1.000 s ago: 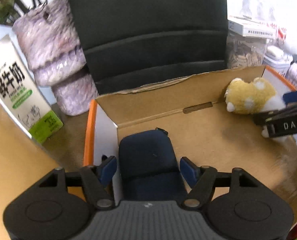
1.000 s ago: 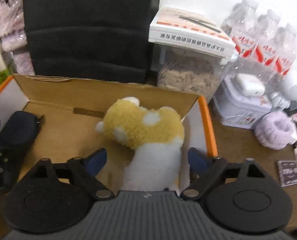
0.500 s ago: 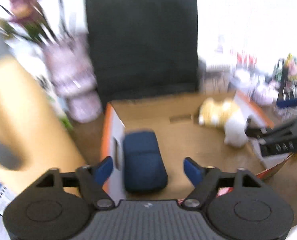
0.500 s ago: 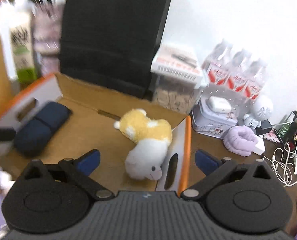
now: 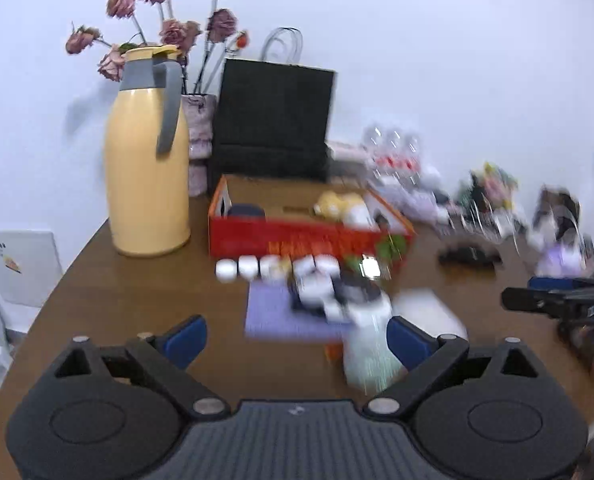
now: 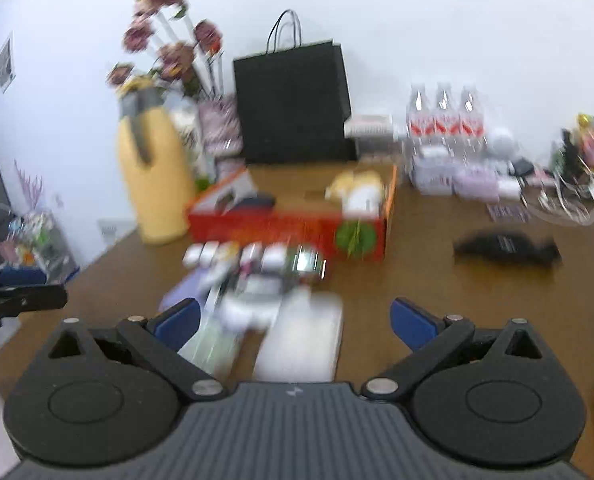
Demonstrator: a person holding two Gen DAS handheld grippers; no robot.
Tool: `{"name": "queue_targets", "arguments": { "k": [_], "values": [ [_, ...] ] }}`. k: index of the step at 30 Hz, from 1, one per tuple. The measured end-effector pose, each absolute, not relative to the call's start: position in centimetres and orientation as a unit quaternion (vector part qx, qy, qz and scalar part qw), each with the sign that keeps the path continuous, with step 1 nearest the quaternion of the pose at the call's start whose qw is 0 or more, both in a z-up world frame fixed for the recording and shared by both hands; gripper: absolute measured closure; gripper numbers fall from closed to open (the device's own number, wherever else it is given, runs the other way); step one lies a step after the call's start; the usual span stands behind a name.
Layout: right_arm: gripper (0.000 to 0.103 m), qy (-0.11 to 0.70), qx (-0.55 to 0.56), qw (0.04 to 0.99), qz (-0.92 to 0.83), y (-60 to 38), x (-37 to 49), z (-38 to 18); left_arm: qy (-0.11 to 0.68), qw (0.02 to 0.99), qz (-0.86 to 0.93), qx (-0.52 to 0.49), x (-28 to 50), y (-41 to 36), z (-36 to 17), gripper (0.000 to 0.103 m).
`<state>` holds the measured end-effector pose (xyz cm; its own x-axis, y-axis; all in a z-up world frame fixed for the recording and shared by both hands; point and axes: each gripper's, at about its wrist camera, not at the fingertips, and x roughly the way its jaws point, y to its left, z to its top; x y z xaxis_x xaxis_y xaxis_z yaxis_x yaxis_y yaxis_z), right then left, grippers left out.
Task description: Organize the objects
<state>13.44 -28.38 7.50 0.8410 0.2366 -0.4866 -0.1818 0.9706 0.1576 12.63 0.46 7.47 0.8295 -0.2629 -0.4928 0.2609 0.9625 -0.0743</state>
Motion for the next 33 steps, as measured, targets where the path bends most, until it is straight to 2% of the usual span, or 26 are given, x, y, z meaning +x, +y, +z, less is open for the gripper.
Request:
{"name": "queue_targets", "arguments": {
  "k": [5,10,17,21,24,28,33],
  "values": [
    [0.0,0.262,0.018,0.961,0.089,-28.5,7.0,7.7,0.231,0.961,-0.142,0.052,7.0,0.9,6.7,0.003],
    [0.0,0.26,0.039,0.962,0.07,-28.3,7.1,7.4,0.221,0.967,-0.127,0.032,7.6,1.4,7.0,0.003],
    [0.0,0.269,0.008,0.961,0.069,-26.0,10.1,5.2,0.227,0.967,-0.115,0.034,12.0,1.1,5.4,0.004],
    [0.0,0.275,-0.016,0.959,0.058,-25.1,13.1,4.0,0.23,0.969,-0.087,0.037,17.2,1.7,4.6,0.011],
    [0.0,0.279,-0.029,0.959,0.051,-24.6,15.5,2.8,0.243,0.966,-0.083,0.027,21.4,2.2,3.7,0.012],
    [0.0,0.29,-0.045,0.955,0.046,-23.7,18.7,0.9,0.275,0.955,-0.107,0.01,25.5,1.7,2.1,0.019],
    [0.003,0.303,-0.051,0.951,0.037,-23.0,21.5,-0.8,0.291,0.939,-0.184,-0.009,26.6,-0.7,0.7,0.019]
  ]
}}
